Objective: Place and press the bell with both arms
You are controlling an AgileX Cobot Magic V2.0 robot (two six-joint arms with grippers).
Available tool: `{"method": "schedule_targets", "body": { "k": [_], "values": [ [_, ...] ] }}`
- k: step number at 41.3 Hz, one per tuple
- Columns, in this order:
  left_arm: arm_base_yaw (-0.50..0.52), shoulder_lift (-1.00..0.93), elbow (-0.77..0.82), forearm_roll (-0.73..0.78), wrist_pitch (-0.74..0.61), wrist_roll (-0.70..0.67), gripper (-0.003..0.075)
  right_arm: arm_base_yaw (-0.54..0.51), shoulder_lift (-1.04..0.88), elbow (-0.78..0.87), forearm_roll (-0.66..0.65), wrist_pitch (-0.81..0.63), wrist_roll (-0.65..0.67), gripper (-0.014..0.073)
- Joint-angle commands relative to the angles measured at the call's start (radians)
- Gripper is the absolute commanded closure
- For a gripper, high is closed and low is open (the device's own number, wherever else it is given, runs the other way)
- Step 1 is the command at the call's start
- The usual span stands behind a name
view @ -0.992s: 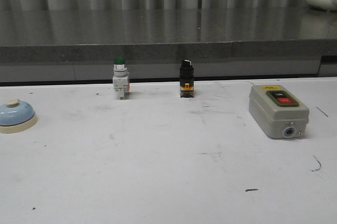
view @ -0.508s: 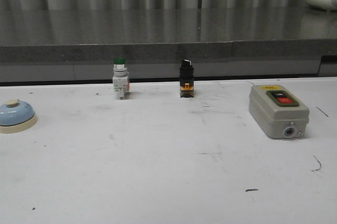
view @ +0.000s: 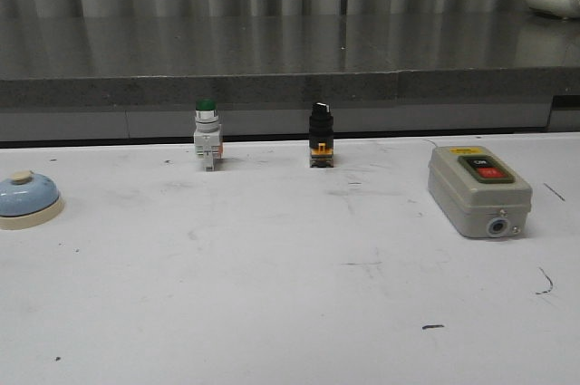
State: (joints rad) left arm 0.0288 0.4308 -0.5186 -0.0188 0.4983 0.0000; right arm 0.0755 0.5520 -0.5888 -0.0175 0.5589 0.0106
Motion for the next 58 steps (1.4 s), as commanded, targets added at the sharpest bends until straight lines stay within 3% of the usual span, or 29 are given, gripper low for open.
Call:
{"method": "schedule_targets", "body": {
  "k": [1,5,7,19,25,36,42,58],
  "values": [
    [-0.006,0.011,-0.028,-0.006,-0.104,-0.009,0.0328,-0.005,0.01,-0.034,-0.011,-0.068,-0.011,0.0111],
    [-0.006,0.011,-0.028,-0.006,-0.123,-0.009,0.017,-0.005,0.01,-0.034,-0.011,-0.068,-0.011,0.0096],
    [-0.006,0.011,-0.028,-0.006,-0.128,-0.009,0.0151,-0.005,0.01,-0.034,-0.011,-0.068,-0.011,0.0096],
    [-0.056,0.118,-0.083,-0.025,-0.099,-0.009,0.0153,-0.005,0.01,-0.034,-0.011,-0.068,-0.011,0.0096],
    [-0.121,0.257,-0.154,-0.004,-0.054,-0.009,0.0152,-0.005,0.01,-0.034,-0.011,-0.068,-0.011,0.0096],
    [-0.136,0.559,-0.328,0.011,0.063,-0.009,0.013,-0.005,0.01,-0.034,-0.011,-0.068,-0.011,0.0096],
    [-0.136,0.722,-0.41,0.03,0.065,-0.007,0.0077,-0.005,0.01,-0.034,-0.011,-0.068,-0.011,0.0096],
    [-0.136,1.102,-0.582,0.043,0.065,-0.007,0.0079,-0.005,0.01,-0.034,-0.011,-0.068,-0.011,0.0096]
  ]
}}
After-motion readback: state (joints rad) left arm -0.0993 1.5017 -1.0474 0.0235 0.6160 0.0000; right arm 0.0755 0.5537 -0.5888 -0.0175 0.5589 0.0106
